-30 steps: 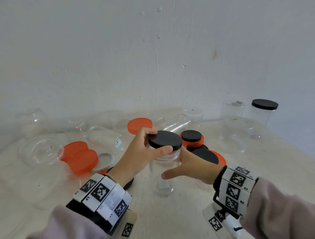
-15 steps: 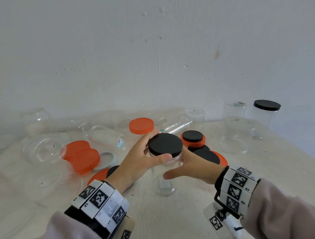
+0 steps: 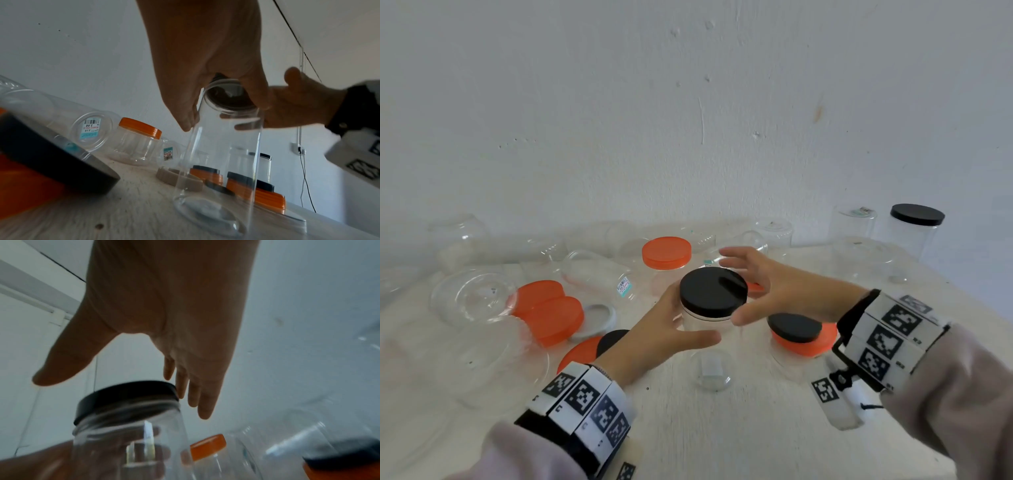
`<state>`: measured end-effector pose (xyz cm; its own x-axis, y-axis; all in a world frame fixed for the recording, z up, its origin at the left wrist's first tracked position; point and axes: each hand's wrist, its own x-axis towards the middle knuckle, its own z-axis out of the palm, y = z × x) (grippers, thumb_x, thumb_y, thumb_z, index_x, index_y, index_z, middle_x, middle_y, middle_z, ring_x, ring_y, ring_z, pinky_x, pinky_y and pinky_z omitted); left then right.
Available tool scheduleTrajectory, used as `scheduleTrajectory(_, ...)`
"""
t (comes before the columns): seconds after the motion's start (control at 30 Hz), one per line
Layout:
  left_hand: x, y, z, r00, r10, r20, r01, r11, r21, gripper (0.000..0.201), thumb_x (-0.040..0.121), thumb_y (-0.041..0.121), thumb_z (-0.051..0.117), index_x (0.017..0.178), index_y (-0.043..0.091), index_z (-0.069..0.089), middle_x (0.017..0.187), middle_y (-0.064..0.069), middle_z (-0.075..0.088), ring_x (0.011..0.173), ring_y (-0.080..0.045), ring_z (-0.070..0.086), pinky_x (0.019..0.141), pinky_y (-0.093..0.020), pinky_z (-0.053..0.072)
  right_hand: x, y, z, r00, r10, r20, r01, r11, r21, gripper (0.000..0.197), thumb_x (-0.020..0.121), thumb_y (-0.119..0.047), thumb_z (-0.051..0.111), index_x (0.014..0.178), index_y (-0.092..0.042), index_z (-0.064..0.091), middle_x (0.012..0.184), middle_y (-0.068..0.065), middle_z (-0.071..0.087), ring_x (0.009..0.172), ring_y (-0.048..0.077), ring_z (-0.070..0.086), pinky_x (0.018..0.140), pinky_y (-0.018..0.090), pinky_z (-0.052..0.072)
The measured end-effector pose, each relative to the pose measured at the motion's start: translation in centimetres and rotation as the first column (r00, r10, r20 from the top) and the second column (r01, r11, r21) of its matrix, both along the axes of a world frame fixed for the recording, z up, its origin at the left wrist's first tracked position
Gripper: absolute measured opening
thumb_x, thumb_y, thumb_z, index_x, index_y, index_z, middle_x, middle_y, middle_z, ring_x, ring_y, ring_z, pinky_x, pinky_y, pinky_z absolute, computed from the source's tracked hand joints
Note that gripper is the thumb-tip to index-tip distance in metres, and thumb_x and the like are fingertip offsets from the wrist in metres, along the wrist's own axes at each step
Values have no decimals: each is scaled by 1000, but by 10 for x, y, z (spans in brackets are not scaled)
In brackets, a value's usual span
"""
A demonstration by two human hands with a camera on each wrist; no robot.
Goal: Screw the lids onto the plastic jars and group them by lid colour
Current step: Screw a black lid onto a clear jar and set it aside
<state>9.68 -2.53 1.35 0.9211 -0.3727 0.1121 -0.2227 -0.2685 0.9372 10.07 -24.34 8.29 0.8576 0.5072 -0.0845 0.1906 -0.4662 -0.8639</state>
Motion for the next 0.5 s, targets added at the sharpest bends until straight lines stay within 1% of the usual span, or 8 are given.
scheduleTrajectory(0.07,-2,-3,-1,1000,-6,-12,6,1000,20,93,63,37,83,140,40,31,136,26,46,126,8,42,105,-23,34,3,6,13,999,29,46,-25,996,-81,92,70,-34,84,142,-44,27,147,-22,33,137,0,30,113,32,31)
scheduleTrajectory(0.13,-4,-7,-2,1000,-22,-16,23,1000,14,93,64,31,83,140,37,31,137,20,48,127,2,44,106,-26,37,4,16,23,992,74,99,-50,972,-231,87,75,-38,81,143,-43,29,135,-30,36,129,-2,35,104,23,33)
scheduleTrajectory(0.17,-4,-8,-3,999,-29,-14,29,999,12,92,65,29,83,141,35,31,138,17,49,128,-1,45,108,-30,37,5,21,28,987,97,129,-52,948,-315,85,75,-41,80,144,-42,30,131,-31,37,124,-1,38,99,19,33)
scheduleTrajectory(0.2,-4,-9,-4,999,-32,-15,32,999,16,93,66,27,84,142,33,31,139,15,49,129,-3,44,109,-33,37,6,25,32,979,122,161,-50,919,-392,84,75,-45,79,144,-42,31,133,-29,38,122,1,40,97,19,34)
scheduleTrajectory(0.23,-4,-10,-5,999,-32,-18,32,999,20,93,67,28,84,143,33,30,139,15,48,130,-4,43,110,-34,36,7,29,36,970,150,189,-48,887,-460,83,74,-48,77,144,-41,31,138,-24,37,124,3,39,99,22,34)
scheduleTrajectory(0.3,-3,-9,-7,999,-19,-28,20,999,28,95,65,32,84,143,34,29,139,17,47,131,-3,41,110,-31,35,8,37,42,956,206,206,-57,826,-561,82,75,-51,75,144,-41,33,144,-19,34,128,6,35,102,27,34)
scheduleTrajectory(0.43,-1,-8,-9,999,-7,-44,9,999,50,101,61,39,84,144,35,27,139,16,47,131,-4,41,112,-35,34,9,48,54,951,269,155,-95,727,-680,78,77,-46,75,143,-40,35,130,-19,36,115,6,35,85,25,33)
scheduleTrajectory(0.5,-1,-8,-9,999,-9,-43,12,998,58,104,59,44,84,145,35,27,140,17,47,131,-4,41,113,-38,33,10,51,58,950,280,137,-99,687,-719,77,78,-42,76,143,-41,35,127,-19,34,113,6,34,85,26,33)
